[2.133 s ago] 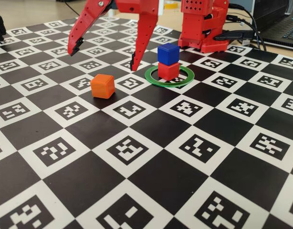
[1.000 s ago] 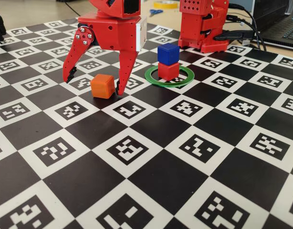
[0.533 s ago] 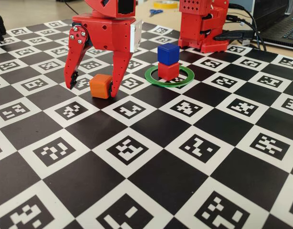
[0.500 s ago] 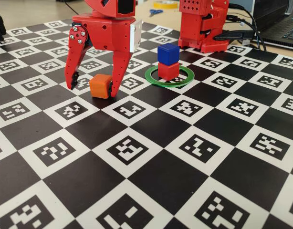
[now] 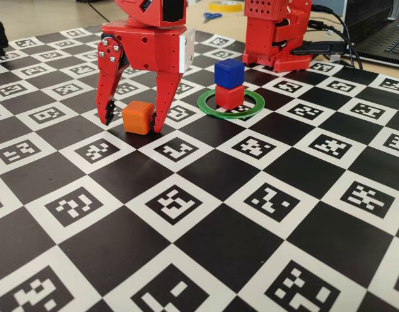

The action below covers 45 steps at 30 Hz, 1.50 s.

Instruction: Grab the red cube then put it in the green circle then put the blue cube on top and finally the orange cube on top

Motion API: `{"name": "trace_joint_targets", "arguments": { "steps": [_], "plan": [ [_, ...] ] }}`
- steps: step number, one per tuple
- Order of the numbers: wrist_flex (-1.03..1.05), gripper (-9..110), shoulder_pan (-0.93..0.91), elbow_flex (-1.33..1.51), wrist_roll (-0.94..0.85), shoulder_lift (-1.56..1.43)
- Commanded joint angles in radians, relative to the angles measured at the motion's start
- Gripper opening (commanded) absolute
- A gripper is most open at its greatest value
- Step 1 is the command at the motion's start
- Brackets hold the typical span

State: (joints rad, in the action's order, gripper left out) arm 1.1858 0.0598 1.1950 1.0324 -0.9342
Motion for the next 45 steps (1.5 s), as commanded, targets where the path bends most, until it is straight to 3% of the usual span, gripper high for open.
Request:
{"name": "trace_joint_targets", "arguments": {
  "steps": [1,14,23,45],
  "plan": [
    [0.015,29,-0.012,0.0,-0.006,-0.055],
    [0.018,13,-0.021,0.005,-0.067,-0.08],
    [0.064,9,-0.021,0.008,-0.118,-0.104],
    [0.262,7,-0.009,0.175,-0.295,-0.488]
  ]
}}
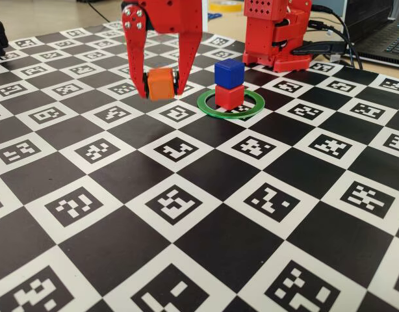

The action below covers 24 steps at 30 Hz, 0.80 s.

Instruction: Grab the red cube then put it in the green circle then put the blue cube on top and finally the orange cube on top

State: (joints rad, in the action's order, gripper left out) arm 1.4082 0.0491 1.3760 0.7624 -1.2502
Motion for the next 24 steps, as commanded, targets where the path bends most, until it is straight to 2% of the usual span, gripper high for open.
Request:
{"name": "trace_joint_targets", "arguments": {
  "steps": [1,13,24],
  "plan": [
    [0.052,7,0.006,-0.002,-0.035,-0.192],
    [0.183,7,0.052,0.091,-0.187,-0.426],
    [0.199,7,0.132,0.276,-0.305,-0.647]
  ]
}}
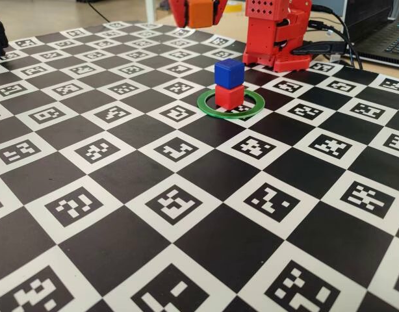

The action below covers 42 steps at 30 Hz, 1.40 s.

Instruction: Grab the red cube then put it in the green circle then put the blue cube on top and finally the orange cube on top

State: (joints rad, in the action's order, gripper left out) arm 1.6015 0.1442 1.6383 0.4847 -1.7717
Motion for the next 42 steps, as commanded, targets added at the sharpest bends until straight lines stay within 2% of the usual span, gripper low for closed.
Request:
{"name": "trace_joint_targets", "arguments": {
  "steps": [1,13,42],
  "plan": [
    [0.008,7,0.049,0.029,-0.032,-0.143],
    [-0.041,7,0.156,0.149,-0.087,-0.229],
    [-0.282,7,0.1,0.388,-0.153,-0.21]
  ]
}}
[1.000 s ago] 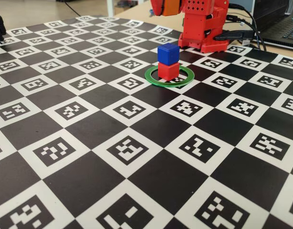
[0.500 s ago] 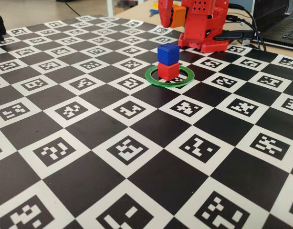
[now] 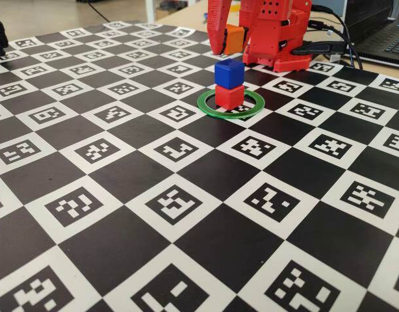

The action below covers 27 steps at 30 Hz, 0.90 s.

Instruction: Grab the red cube then put it in the green circle then put the blue cube on top and finally the orange cube on top

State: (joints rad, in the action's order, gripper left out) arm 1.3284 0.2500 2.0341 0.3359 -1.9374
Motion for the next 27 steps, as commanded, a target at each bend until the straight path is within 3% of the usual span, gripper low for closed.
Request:
{"name": "trace_joint_targets", "arguments": {
  "steps": [1,27],
  "plan": [
    [-0.014,7,-0.006,-0.005,-0.002,-0.044],
    [-0.057,7,0.031,0.048,0.031,-0.037]
  ]
}}
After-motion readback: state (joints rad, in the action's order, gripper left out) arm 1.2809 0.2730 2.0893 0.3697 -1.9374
